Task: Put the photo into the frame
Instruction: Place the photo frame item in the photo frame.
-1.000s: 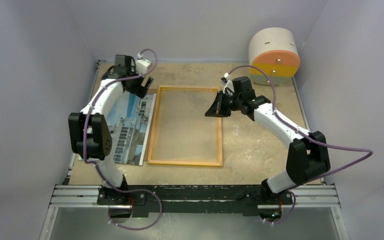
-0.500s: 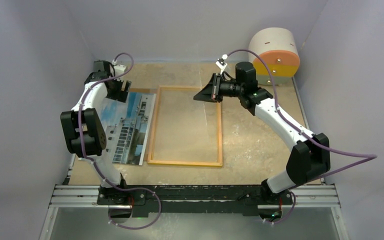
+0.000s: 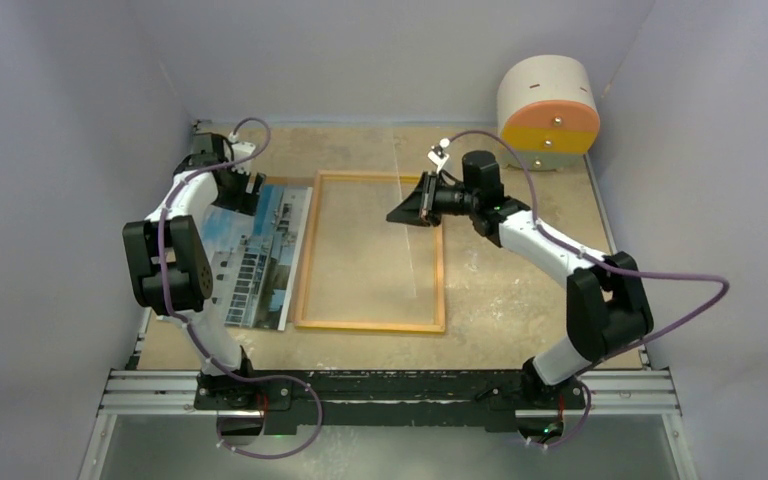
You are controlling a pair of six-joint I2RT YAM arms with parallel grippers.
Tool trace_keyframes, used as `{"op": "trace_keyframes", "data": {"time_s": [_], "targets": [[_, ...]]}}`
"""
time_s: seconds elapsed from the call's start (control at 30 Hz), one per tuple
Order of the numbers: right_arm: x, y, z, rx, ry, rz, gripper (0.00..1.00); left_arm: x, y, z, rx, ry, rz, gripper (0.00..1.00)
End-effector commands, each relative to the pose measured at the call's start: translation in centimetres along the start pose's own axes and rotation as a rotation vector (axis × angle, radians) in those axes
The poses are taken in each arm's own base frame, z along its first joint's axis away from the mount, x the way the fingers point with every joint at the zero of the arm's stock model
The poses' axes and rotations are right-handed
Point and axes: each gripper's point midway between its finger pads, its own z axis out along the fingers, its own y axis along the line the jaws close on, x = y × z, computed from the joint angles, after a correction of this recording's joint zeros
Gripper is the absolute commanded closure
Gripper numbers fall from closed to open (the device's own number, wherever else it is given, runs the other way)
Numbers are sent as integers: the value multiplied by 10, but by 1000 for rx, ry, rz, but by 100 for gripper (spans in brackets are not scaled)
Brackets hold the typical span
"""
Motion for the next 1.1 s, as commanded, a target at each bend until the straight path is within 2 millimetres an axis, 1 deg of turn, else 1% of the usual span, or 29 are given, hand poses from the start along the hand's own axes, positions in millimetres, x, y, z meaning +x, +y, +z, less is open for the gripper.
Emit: {"op": "trace_keyframes", "data": {"time_s": [0.0,0.1,0.17,0.23,0.33,0.4,0.53,0.7,0.93,1.07], "targets": [[2,-54,6,90,-58,-3,100,3,-16,2,45,-27,24,19],[6,-85,1,146,-78,28,100,11,-31,7,81,-25,49,19],[10,-101,-1,185,-77,32,100,15,-43,9,98,-22,75,19],[13,-115,-3,221,-77,37,100,19,-54,12,110,-11,102,19],[17,-133,-5,261,-78,41,100,20,-68,15,127,-10,135,19],[19,-141,-7,279,-79,50,100,19,-73,16,134,-11,148,19],[18,-150,-12,299,-97,59,100,17,-77,16,134,-15,160,19],[17,-154,-15,298,-121,67,100,19,-76,19,125,-6,158,19],[20,-164,-17,295,-144,103,100,15,-63,22,70,12,138,20],[19,-168,-21,299,-158,116,100,14,-63,23,69,13,132,20]]}}
